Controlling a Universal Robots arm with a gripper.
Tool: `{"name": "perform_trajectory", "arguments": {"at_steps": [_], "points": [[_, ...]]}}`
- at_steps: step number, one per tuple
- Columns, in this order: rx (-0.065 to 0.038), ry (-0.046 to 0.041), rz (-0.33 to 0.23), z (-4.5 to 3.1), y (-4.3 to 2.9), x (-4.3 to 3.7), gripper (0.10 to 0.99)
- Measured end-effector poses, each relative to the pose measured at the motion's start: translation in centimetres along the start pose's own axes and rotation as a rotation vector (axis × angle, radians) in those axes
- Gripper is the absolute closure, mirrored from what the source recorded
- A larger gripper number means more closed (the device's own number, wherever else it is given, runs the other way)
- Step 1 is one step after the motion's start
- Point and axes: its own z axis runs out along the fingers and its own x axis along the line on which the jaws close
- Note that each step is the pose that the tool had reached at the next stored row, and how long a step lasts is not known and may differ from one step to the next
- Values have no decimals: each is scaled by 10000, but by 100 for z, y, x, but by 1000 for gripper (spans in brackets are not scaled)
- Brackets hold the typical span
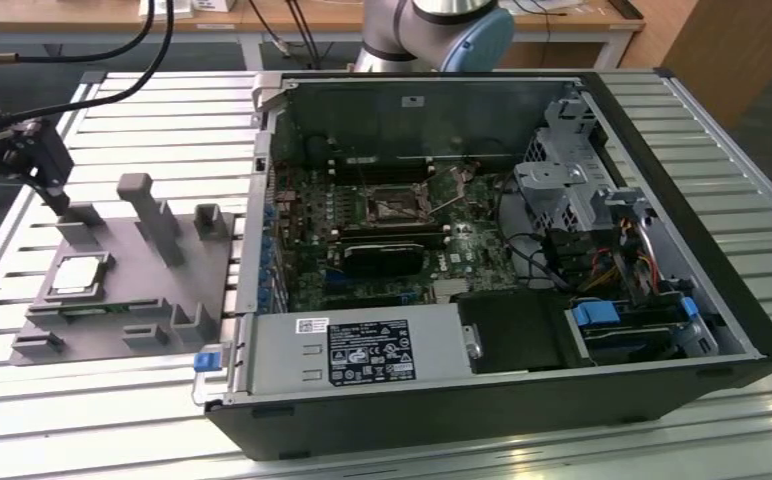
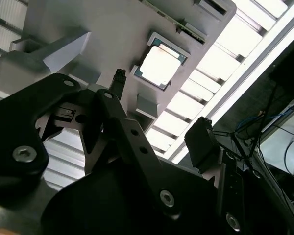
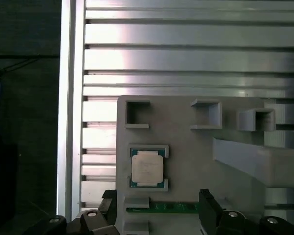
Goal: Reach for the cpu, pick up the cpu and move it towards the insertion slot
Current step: 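Pick up the cpu and move it towards the insertion slot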
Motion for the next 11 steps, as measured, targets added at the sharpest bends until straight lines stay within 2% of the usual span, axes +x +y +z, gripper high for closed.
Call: {"name": "perform_trajectory", "arguments": {"at_steps": [4,11], "points": [[-9,15,-313,73,-8,4,325],[-9,16,-319,200,-16,9,325]]}}
